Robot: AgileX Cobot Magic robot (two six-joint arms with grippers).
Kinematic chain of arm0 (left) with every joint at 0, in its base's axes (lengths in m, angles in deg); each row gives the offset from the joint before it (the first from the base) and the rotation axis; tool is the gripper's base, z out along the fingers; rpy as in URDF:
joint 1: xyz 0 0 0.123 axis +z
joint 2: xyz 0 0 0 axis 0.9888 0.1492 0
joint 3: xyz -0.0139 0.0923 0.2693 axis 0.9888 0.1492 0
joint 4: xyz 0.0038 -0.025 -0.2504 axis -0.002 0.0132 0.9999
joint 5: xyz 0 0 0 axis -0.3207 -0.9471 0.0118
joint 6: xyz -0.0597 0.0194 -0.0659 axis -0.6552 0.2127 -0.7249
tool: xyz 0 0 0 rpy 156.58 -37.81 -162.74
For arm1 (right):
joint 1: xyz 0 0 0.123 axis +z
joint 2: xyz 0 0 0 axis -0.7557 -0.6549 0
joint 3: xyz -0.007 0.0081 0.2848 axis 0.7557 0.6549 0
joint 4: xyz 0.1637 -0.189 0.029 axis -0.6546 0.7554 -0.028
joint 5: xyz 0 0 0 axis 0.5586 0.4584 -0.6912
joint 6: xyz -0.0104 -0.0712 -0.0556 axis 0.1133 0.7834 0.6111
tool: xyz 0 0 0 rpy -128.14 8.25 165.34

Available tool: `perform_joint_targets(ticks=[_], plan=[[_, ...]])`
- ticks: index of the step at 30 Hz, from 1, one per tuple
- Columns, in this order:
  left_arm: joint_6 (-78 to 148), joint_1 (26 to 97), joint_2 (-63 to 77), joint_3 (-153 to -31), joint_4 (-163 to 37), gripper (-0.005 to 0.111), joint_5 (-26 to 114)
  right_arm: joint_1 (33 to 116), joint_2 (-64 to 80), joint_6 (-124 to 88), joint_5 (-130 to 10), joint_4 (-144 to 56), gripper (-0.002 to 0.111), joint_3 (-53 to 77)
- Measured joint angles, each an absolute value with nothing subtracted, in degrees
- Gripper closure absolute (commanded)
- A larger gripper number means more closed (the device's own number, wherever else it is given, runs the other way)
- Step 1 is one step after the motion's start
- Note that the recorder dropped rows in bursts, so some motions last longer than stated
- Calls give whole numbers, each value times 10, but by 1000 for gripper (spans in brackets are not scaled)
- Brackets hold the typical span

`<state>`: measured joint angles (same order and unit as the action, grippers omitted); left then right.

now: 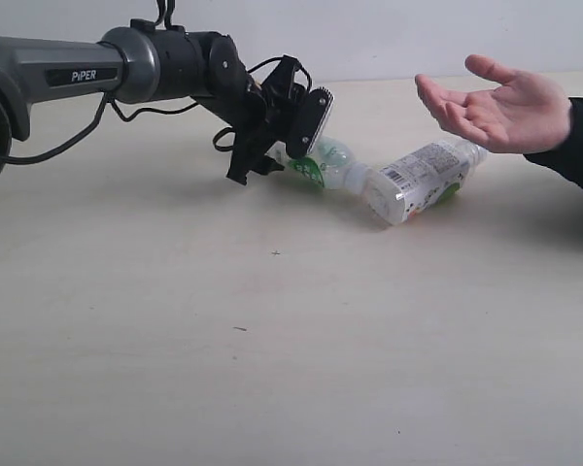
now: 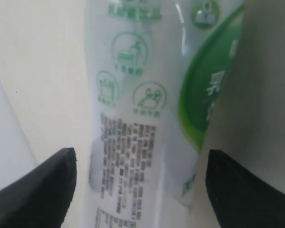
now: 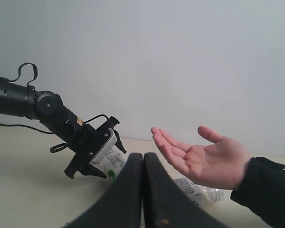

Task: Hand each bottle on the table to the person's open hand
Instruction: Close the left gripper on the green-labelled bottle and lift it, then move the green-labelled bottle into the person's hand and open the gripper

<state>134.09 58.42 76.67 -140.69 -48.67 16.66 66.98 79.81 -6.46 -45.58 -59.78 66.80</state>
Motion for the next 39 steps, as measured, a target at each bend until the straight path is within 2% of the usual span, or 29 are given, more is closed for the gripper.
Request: perform_joint_targets(ticks=[3,5,6,7,9,10,11,26,33,39], plan=[[1345,584,780,-1407,-487,34,183,670,798,-65,-456,-598,108,668],[1346,584,785,-1407,-487,38,199,670,798,-65,-456,-598,108,668],[1346,584,787,-1407,-487,50,203,670,798,-65,-456,-598,108,668],[1348,584,789,-1407,-487,57,207,670,798,-65,-456,-598,108,668],[1348,584,790,-1407,-487,93,213,670,798,-65,-456,-598,108,668],[1346,584,790,-1407,-487,103,214,670,798,-65,-456,-598,108,668],[1341,584,790,-1407,-487,106,214,670,798,-65,-456,-598,108,668],[1244,584,691,-1406,-580,106,165,670,798,-65,-456,-598,108,668],[998,582,614,-1406,-583,107,122,670,798,-65,-456,-598,108,668],[761,580,558,-1406,-621,107,32,670,798,-65,-456,-598,108,668]])
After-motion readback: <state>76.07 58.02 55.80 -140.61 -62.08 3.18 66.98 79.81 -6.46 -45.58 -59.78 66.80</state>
